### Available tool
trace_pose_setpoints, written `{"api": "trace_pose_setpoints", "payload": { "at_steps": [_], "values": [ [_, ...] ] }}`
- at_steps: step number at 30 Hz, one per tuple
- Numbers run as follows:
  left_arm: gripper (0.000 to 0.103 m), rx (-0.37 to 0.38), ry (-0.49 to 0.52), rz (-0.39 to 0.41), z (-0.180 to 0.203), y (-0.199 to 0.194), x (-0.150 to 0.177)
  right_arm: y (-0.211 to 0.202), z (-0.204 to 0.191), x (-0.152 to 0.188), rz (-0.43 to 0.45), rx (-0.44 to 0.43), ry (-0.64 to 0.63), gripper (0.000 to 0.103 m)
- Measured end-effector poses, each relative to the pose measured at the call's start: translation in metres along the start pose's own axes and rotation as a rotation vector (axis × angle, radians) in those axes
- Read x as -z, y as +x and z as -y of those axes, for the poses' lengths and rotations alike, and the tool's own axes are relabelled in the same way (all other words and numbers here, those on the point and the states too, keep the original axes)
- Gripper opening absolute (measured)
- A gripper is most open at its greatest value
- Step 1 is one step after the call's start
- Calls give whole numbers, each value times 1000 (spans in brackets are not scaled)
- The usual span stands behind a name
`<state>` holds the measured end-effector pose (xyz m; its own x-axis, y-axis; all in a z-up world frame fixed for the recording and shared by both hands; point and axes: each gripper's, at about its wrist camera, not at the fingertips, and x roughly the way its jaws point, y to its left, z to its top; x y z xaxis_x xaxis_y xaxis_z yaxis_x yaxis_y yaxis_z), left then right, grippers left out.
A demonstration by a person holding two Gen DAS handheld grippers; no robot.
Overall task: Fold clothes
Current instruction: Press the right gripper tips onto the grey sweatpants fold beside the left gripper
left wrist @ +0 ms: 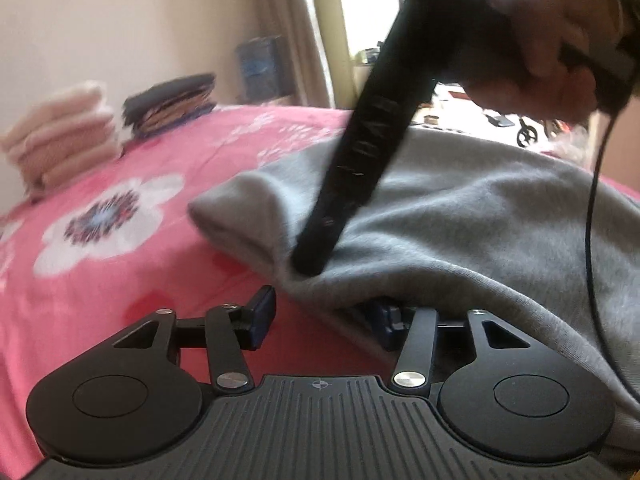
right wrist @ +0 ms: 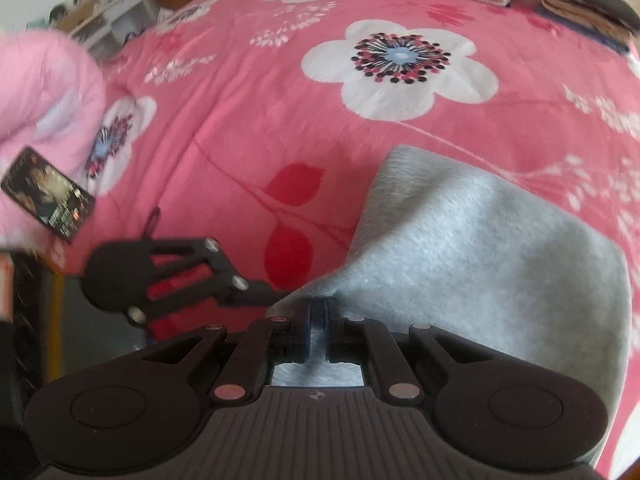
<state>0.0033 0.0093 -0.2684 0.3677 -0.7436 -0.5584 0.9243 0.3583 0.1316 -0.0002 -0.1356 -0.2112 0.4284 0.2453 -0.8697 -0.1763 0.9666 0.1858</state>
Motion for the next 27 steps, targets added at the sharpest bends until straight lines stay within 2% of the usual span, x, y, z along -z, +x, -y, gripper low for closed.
{"api": "trace_pose_setpoints", "payload": {
  "at_steps": [4, 7, 11, 13, 16, 18, 22, 23, 25, 27],
  "values": [
    [52, -19, -46, -32, -11, -14, 3, 0, 5, 2, 15, -11, 27, 6],
    [52, -35, -87, -46, -21, -21, 3, -15, 12, 0, 76, -34, 89, 7],
    [52, -12, -200, -41, -34, -23, -1, -34, 24, -3, 113, -30, 159, 10],
    [52, 3, -221, -30, -35, -19, -5, -37, 31, -7, 101, -28, 212, 28],
    [52, 15, -203, 10, -28, -15, -12, -36, 43, -13, 85, -40, 311, 42],
    [52, 25, -183, 41, -23, -13, -19, -29, 49, -15, 46, -69, 384, 46],
    [52, 36, -146, 85, -13, -12, -27, -14, 56, -16, -30, -117, 476, 46],
    [52, 34, -143, 86, -13, -11, -27, -12, 56, -16, -39, -113, 479, 45],
    [52, 31, -140, 85, -14, -10, -26, -11, 56, -16, -39, -80, 464, 22],
    [52, 32, -152, 75, -18, -9, -24, -13, 56, -15, -36, -52, 453, 6]
  ]
}}
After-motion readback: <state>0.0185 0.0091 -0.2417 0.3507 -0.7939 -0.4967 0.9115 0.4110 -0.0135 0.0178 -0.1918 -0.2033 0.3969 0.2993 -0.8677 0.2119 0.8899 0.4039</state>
